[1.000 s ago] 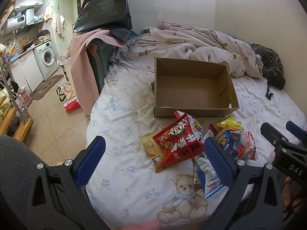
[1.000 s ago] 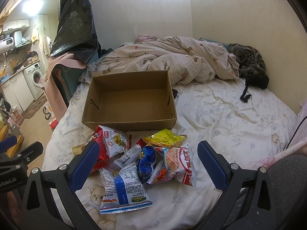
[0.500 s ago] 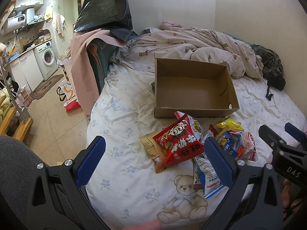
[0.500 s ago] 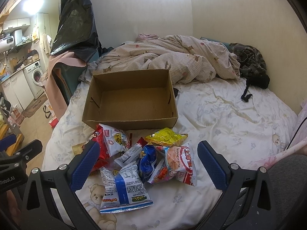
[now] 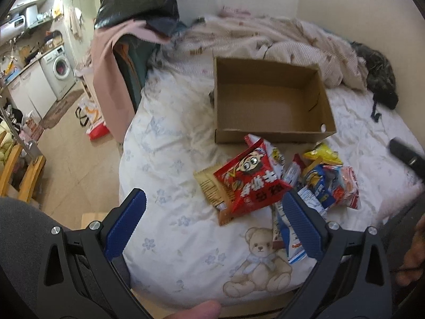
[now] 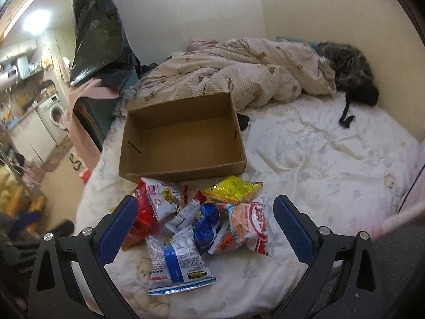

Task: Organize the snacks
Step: 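Grasp white-blue bag with left tool while right tool grasps Shrimp Flakes bag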

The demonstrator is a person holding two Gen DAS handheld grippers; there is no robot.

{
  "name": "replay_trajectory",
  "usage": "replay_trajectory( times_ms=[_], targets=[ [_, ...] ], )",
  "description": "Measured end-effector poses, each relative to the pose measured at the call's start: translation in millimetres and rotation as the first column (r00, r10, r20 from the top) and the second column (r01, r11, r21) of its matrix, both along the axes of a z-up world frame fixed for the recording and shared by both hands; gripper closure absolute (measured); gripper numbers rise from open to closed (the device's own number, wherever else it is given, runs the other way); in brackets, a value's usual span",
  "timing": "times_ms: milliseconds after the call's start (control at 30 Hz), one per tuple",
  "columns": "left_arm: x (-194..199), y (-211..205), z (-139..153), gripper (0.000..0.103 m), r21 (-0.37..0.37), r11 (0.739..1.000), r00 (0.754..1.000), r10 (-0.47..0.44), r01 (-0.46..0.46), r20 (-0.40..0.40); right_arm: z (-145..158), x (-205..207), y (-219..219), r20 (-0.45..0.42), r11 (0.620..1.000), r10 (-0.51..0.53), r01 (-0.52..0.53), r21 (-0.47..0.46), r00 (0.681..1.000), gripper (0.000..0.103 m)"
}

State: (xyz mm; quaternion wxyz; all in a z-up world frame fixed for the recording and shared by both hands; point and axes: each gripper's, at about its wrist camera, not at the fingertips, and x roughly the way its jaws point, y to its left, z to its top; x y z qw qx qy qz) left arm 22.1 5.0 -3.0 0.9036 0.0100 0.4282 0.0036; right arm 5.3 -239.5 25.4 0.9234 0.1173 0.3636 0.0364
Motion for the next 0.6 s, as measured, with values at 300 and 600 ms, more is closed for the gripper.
replay_trajectory(
  times_ms=[300, 600],
  targets=[
    [39.1, -30.4, -45.4, 0.002, -0.090, 0.996, 0.961, 0.002, -0.028, -0.275, -19.0, 42.9, -41.8, -0.160, 0.997, -0.006, 0.018, 0.075, 0.987, 0.000],
    [57.8, -105.6, -112.8, 0.002, -0.124, 0.992, 0.859, -0.093, 0.034, -0.504, -52.6, 48.1, -81.4, -0.291, 0.967, -0.091, 0.155, 0.205, 0.952, 0.000]
  ],
)
